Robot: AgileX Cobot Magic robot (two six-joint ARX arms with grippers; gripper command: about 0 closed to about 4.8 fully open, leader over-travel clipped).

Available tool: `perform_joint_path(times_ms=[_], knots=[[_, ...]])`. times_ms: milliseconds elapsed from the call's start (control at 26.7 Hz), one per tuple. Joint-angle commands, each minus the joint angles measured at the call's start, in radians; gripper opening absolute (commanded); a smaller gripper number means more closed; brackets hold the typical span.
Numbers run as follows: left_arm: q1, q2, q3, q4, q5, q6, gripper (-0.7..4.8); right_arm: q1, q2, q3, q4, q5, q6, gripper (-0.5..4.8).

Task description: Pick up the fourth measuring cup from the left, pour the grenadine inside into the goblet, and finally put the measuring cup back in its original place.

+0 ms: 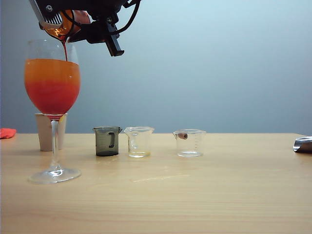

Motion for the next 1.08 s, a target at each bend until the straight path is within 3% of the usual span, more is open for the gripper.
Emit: perform_joint_path(times_ms=[37, 1084], knots=[[0.000, -0.001, 0.003, 0.006, 0.000, 0.001, -0.05, 0.002, -0.006, 0.005, 0.031, 0.000, -0.007, -0.05], [0.000, -0.003, 0.003, -0.013, 0.000, 0.001, -0.05, 0.031, -0.006, 0.005, 0.054, 0.000, -0.010, -0.05]])
